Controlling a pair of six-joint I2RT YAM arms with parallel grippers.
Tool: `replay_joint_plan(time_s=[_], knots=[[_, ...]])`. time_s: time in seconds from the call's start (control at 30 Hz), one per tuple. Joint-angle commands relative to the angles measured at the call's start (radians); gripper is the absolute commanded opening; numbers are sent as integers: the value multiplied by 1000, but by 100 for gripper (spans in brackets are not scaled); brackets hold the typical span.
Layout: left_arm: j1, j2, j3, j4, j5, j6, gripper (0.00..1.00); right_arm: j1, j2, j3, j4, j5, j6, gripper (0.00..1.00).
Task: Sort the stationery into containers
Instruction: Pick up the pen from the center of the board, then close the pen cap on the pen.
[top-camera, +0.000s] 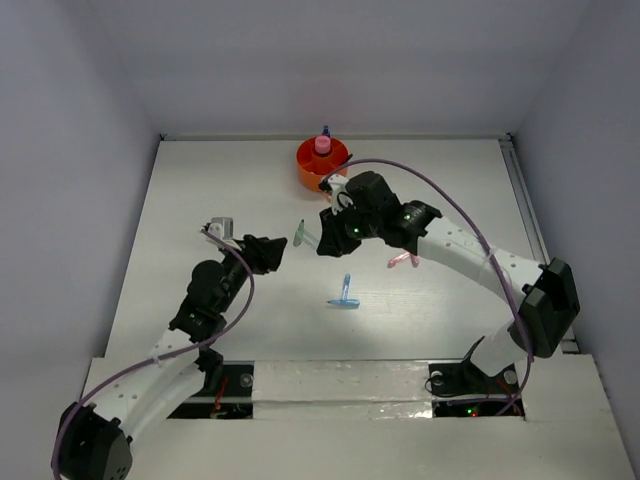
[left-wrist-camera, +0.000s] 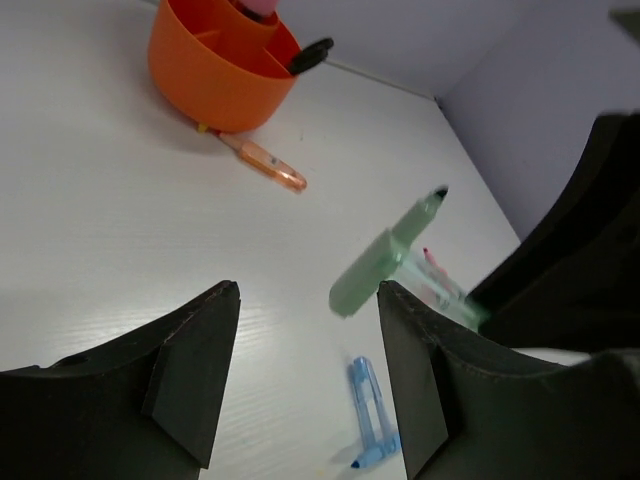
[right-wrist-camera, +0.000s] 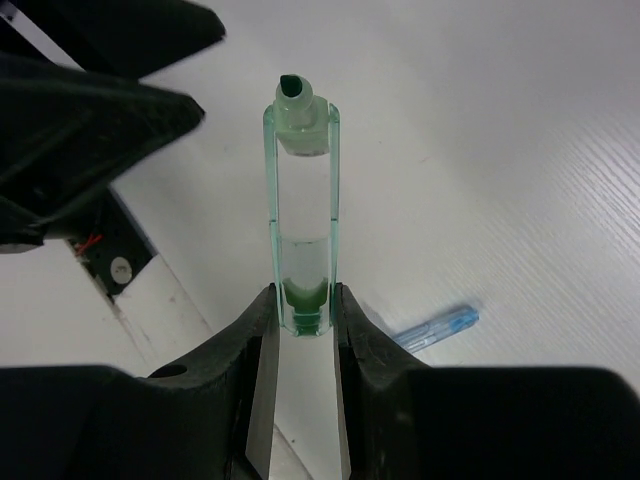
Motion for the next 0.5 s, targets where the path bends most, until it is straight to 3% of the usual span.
replay_joint_plan(time_s=[0.0, 0.3, 0.47], knots=[[-8, -48, -33, 47, 122, 43, 54, -41, -22, 104, -57, -125, 2, 0], [-60, -32, -18, 174, 146, 102, 58, -71, -6, 160, -105, -265, 32, 0], [-121, 10, 10, 209, 61, 148, 59, -71, 7, 171, -109, -295, 41, 0]])
